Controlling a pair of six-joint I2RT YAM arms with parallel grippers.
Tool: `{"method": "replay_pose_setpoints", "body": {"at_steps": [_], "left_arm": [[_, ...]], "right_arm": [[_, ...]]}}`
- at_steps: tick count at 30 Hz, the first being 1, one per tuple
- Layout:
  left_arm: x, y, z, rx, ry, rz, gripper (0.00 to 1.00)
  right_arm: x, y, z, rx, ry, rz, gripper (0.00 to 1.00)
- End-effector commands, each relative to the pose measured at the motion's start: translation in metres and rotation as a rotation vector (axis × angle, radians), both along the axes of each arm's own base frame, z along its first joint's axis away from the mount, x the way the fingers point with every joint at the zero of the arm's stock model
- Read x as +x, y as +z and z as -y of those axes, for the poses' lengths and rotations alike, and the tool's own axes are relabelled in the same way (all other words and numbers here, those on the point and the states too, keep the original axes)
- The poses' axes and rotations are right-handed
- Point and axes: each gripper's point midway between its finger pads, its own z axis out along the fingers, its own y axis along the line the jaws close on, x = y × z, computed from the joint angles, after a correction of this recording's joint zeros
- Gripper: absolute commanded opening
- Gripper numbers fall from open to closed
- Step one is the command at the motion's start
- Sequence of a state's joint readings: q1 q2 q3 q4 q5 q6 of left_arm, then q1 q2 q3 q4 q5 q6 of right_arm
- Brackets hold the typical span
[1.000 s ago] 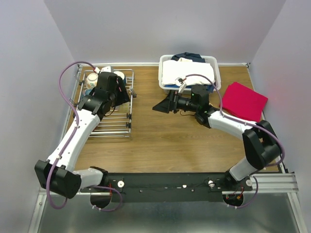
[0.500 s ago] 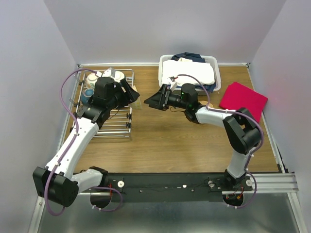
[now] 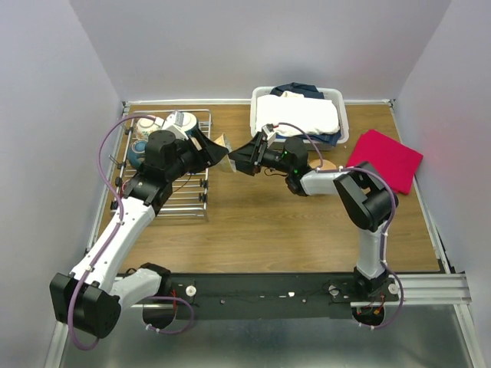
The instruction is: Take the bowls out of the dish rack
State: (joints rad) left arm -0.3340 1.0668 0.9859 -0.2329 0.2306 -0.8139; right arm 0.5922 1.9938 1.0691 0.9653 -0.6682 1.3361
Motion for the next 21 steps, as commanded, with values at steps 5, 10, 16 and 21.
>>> {"method": "replay_pose_setpoints", "body": {"at_steps": [5, 10, 16, 21], "left_arm": [[-0.007, 0.025, 0.016, -0.093, -0.081, 0.112, 0.49], [-0.009, 0.023, 0.014, -0.063, -0.087, 0.122, 0.54], [-0.012, 0.012, 0.000, 0.027, -0.043, 0.120, 0.76], [-0.013, 0.005, -0.023, 0.148, 0.033, 0.129, 0.99]], "right_arm": [[-0.011, 0.034, -0.004, 0.137, 0.079, 0.043, 0.57], [-0.016, 0.033, 0.000, 0.113, 0.075, 0.058, 0.12], [-0.021, 0.018, 0.006, 0.009, 0.051, 0.094, 0.01], [-0.015, 0.010, 0.024, -0.130, -0.027, 0.155, 0.01]]}}
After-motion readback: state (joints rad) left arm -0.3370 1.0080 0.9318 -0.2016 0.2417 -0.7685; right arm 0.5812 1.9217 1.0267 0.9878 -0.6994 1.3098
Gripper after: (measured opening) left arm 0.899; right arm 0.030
